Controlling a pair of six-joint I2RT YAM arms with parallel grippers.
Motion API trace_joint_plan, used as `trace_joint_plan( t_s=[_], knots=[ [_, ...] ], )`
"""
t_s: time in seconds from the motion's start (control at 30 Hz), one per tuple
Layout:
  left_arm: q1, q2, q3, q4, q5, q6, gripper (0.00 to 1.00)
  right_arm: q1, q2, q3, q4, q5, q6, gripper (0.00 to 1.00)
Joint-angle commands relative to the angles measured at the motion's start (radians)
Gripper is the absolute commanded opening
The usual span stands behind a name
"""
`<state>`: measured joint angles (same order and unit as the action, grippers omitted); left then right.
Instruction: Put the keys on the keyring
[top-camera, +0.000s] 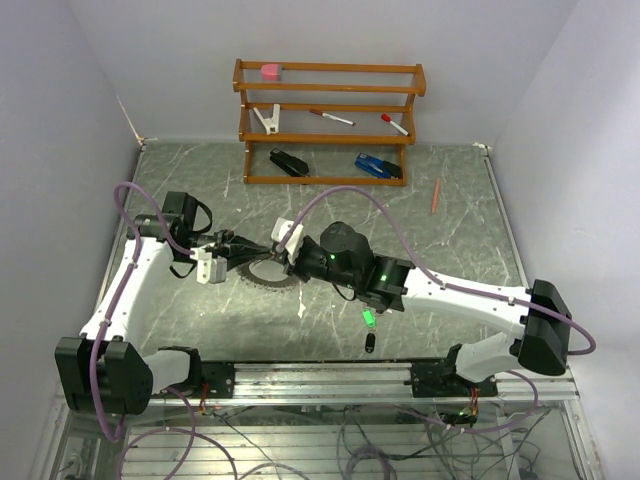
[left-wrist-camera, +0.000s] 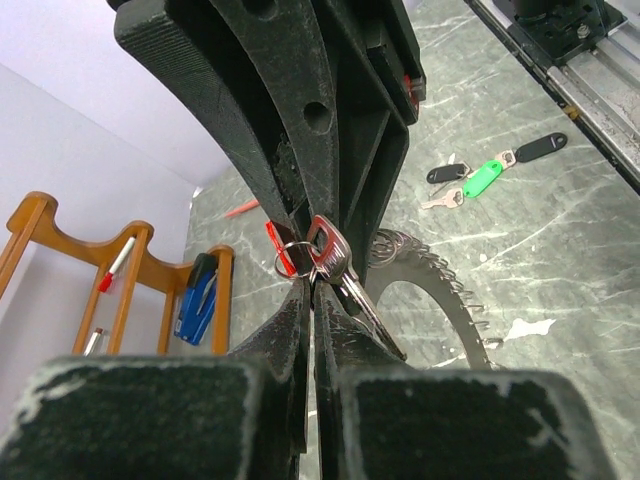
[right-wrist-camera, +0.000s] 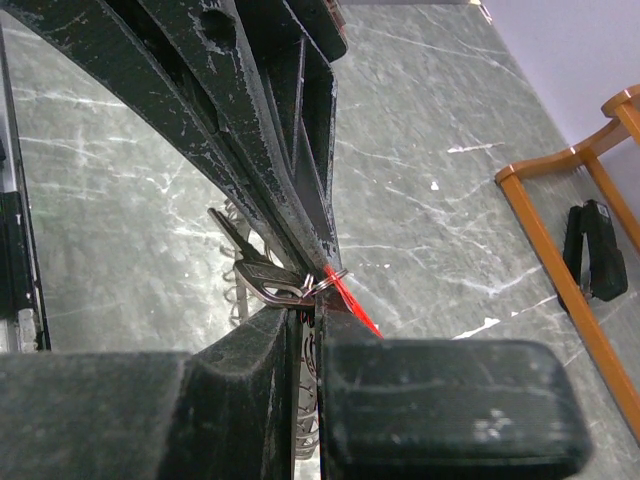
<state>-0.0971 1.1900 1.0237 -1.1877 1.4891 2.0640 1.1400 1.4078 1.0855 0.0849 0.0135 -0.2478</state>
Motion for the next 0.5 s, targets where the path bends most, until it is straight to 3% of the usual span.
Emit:
trace_joint_plan(
  t_s=[0.0,0.2,0.33,0.47],
  knots=[
    [-0.015,0.013,0.037,-0.070,0.098,0.648,0.07,-0.004,-0.052,-0.011,0.046,0.031,0.023,0.00],
    [0.011,0.049,0.082,-0.135,0.097,0.648,0.07,-0.009,-0.091,-0.004,-0.056,0.019,0.027,0.00],
    [0.047,0.086,0.104,-0.203,0.097,0.648,0.07,-0.022,-0.075,0.079,-0.282,-0.041,0.044,0.00],
    [0.094,0.145,0.137,-0.277,0.097,0.646,0.16,-0.035,-0.031,0.175,-0.503,-0.106,0.084,0.00]
  ],
)
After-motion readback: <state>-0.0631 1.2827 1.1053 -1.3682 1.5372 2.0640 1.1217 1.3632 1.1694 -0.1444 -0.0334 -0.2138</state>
